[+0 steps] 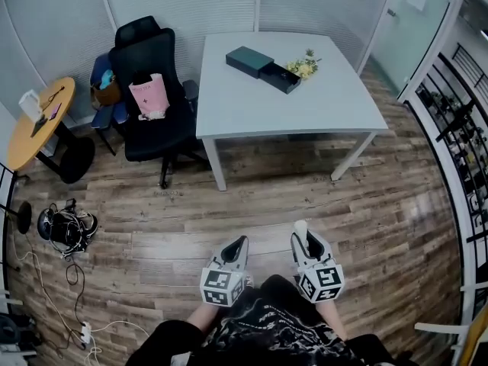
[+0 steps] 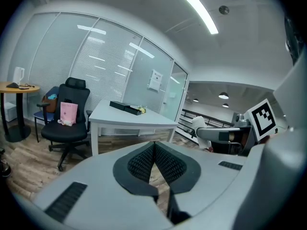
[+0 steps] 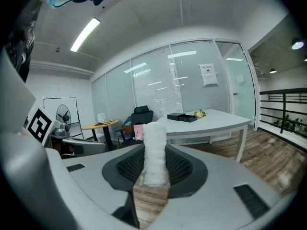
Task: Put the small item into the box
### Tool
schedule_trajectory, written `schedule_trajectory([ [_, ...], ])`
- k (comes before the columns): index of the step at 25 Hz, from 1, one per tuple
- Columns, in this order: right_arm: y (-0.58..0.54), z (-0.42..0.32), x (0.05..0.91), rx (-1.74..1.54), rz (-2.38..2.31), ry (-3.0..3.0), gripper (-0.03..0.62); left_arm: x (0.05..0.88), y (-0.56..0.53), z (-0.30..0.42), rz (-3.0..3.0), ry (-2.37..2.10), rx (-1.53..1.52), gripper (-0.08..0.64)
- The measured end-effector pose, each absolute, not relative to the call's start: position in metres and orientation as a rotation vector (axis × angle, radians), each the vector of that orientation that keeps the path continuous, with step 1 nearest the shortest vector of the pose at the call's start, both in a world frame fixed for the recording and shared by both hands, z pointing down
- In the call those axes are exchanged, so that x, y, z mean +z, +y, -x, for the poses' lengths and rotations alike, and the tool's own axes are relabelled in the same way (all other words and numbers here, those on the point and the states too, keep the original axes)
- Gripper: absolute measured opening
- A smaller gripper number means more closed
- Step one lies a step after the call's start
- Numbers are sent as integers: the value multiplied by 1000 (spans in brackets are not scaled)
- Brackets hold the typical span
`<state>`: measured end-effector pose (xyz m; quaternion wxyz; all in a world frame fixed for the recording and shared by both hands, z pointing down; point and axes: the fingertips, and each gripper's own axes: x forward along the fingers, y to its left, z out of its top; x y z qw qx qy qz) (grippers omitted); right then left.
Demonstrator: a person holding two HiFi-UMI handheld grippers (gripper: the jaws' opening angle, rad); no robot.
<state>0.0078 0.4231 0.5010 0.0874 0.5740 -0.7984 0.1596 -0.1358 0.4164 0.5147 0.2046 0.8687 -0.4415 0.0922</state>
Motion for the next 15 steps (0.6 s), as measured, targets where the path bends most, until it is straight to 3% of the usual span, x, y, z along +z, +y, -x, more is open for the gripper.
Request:
schedule_trajectory([
  [15, 392, -25, 520, 541, -1699, -2388, 136, 526, 380, 127, -2419, -1244, 300, 18],
])
